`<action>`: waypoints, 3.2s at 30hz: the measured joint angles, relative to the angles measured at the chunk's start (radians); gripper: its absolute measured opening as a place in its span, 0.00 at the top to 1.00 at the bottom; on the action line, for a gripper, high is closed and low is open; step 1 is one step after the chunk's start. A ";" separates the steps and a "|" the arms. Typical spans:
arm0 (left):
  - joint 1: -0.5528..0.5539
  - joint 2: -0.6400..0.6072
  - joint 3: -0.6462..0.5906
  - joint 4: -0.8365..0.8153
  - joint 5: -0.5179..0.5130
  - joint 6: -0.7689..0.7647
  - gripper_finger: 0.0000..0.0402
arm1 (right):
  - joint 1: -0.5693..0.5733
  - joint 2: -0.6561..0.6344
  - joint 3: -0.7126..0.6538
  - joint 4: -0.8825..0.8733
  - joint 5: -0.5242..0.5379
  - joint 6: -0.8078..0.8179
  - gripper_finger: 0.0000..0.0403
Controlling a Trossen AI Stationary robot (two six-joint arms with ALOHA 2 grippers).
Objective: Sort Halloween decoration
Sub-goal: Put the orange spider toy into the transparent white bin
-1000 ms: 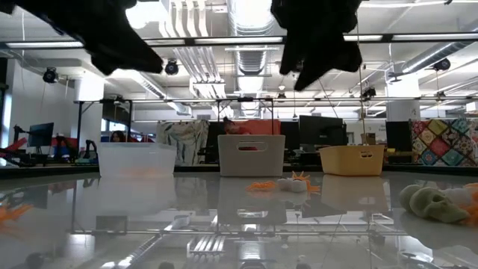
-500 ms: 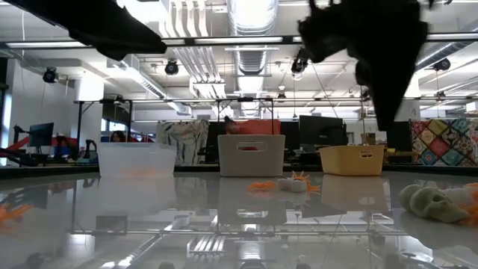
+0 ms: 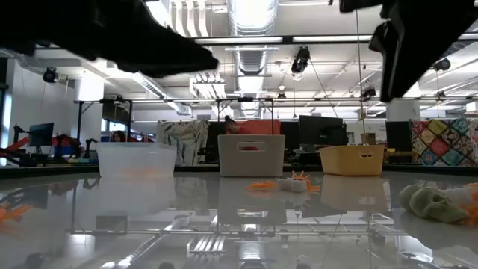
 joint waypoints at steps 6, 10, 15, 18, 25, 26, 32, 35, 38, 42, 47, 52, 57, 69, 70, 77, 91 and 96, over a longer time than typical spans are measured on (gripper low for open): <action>0.056 0.174 0.000 0.185 0.077 0.000 0.55 | 0.015 -0.084 -0.074 0.152 0.103 -0.069 0.54; 0.085 0.261 0.000 0.253 0.125 -0.028 0.55 | 0.014 -0.124 -0.143 0.276 0.119 -0.106 0.54; 0.123 0.346 0.003 0.338 0.183 -0.072 0.55 | 0.014 -0.148 -0.233 0.375 0.125 -0.111 0.54; 0.146 0.377 0.025 0.339 0.215 -0.073 0.55 | 0.014 -0.156 -0.279 0.410 0.125 -0.094 0.54; 0.176 0.466 0.102 0.327 0.258 -0.071 0.55 | 0.005 -0.168 -0.330 0.433 0.132 -0.064 0.54; 0.179 0.475 0.105 0.327 0.258 -0.071 0.55 | 0.005 -0.168 -0.332 0.433 0.133 -0.061 0.54; 0.206 0.501 0.106 0.292 0.259 -0.088 0.55 | 0.004 -0.168 -0.332 0.448 0.139 -0.064 0.54; 0.216 0.501 0.107 0.261 0.281 -0.089 0.55 | 0.001 -0.168 -0.331 0.451 0.141 -0.071 0.54; 0.229 0.499 0.128 0.207 0.321 -0.097 0.55 | -0.005 -0.168 -0.331 0.453 0.142 -0.073 0.54; 0.237 0.495 0.145 0.161 0.369 -0.095 0.55 | -0.010 -0.168 -0.330 0.458 0.142 -0.073 0.54; 0.241 0.495 0.142 0.160 0.381 -0.089 0.57 | -0.013 -0.168 -0.330 0.480 0.142 -0.077 0.54; 0.243 0.496 0.133 0.162 0.387 -0.088 0.65 | -0.013 -0.168 -0.330 0.480 0.143 -0.080 0.54; 0.244 0.497 0.134 0.159 0.389 -0.084 0.75 | -0.013 -0.168 -0.330 0.481 0.151 -0.081 0.54; 0.244 0.481 0.131 0.146 0.389 -0.076 0.91 | -0.013 -0.168 -0.330 0.484 0.151 -0.087 0.54; 0.244 0.478 0.131 0.145 0.388 -0.076 0.91 | -0.013 -0.168 -0.330 0.484 0.151 -0.086 0.54; 0.245 0.453 0.117 0.136 0.377 -0.071 0.91 | -0.013 -0.168 -0.330 0.498 0.151 -0.086 0.54; 0.247 0.446 0.107 0.140 0.342 -0.077 0.99 | -0.013 -0.168 -0.330 0.512 0.169 -0.086 0.54; 0.247 0.440 0.107 0.137 0.339 -0.077 1.00 | -0.013 -0.168 -0.330 0.520 0.169 -0.086 0.54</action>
